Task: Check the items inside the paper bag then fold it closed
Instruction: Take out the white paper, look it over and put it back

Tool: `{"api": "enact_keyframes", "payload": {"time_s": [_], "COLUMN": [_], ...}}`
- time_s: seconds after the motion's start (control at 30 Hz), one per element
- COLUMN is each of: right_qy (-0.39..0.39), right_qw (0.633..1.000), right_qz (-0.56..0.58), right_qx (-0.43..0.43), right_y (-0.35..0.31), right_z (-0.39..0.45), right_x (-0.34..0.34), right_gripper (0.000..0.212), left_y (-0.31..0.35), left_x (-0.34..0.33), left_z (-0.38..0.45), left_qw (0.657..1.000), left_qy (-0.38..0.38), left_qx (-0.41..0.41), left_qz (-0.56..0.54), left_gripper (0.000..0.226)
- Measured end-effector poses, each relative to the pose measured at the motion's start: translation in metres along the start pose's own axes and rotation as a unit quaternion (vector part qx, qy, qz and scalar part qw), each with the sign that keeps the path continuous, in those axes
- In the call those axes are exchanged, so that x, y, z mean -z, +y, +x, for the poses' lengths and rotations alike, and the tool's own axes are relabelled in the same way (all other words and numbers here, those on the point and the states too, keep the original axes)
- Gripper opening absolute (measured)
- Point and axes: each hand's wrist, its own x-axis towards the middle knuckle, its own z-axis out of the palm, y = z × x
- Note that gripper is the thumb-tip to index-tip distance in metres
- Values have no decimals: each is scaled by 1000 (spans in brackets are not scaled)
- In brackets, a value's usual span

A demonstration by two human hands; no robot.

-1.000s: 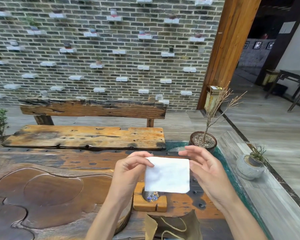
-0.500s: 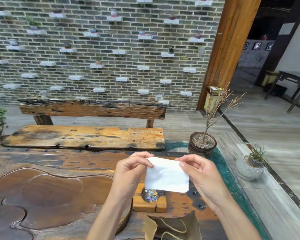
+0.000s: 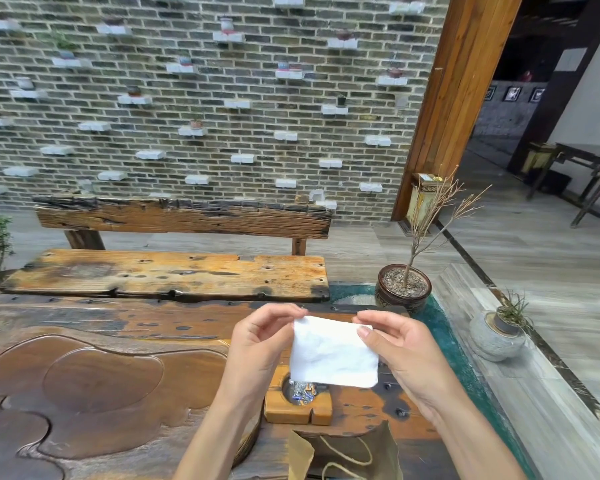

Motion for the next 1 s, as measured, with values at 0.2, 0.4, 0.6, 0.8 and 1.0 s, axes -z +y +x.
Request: {"api": "enact_keyframes", "payload": {"time_s": [0.2, 0.4, 0.6, 0.8, 1.0], "right_qy": [6, -6, 2, 1, -55], "right_qw": [1000, 1000, 998, 994, 978], "right_qz": [6, 19, 70, 108, 201], "right_qx": [-4, -9, 3, 29, 14], "right_y": [3, -3, -5, -8, -7], "right_z": [-1, -1, -5, -10, -15], "right_x": [4, 1, 1, 2, -8], "right_gripper": [14, 19, 17, 10, 25], "left_y": [-1, -2, -4, -12, -12], "left_x": [2, -2, -12, -16, -30], "left_z": [0, -2, -7, -11, -12], "left_qw": [1000, 998, 990, 996, 999], "left_qy": [6, 10, 3, -38, 6], "left_qx": [-15, 2, 82, 81, 40], "left_qz": [-2, -56, -112, -28, -24], "left_gripper": [30, 30, 44, 24, 30]}}
